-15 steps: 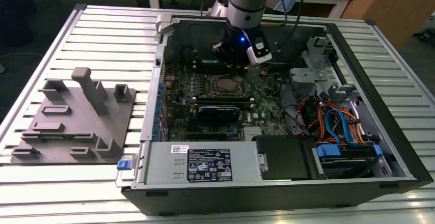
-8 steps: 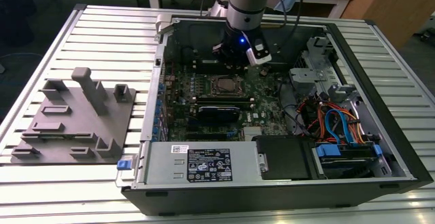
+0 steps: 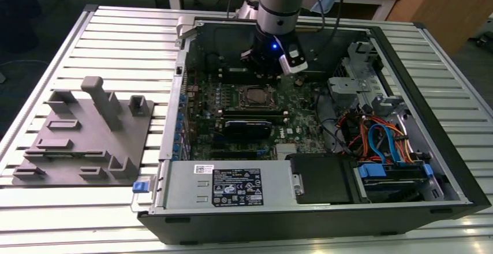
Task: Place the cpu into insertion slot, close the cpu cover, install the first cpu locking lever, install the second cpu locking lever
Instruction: 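Install the first cpu locking lever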
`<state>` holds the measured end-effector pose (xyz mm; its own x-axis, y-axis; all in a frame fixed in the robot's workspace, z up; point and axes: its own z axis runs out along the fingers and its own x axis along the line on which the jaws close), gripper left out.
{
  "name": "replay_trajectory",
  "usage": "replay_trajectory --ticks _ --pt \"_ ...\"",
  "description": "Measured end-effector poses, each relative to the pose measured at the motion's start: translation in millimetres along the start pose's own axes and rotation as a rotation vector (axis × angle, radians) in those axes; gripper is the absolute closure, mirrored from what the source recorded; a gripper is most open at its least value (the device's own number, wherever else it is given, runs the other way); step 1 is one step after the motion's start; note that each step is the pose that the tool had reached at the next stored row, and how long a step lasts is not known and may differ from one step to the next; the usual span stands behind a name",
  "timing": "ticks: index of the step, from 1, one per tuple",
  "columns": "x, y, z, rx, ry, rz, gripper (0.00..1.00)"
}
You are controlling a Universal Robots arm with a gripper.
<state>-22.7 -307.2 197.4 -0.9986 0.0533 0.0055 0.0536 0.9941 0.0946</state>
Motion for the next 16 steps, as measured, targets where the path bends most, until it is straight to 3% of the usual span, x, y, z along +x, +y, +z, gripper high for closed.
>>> replay_trajectory --ticks 16 --pt "0.0 0.3 -2.8 0.0013 -0.0002 0.000 0.90"
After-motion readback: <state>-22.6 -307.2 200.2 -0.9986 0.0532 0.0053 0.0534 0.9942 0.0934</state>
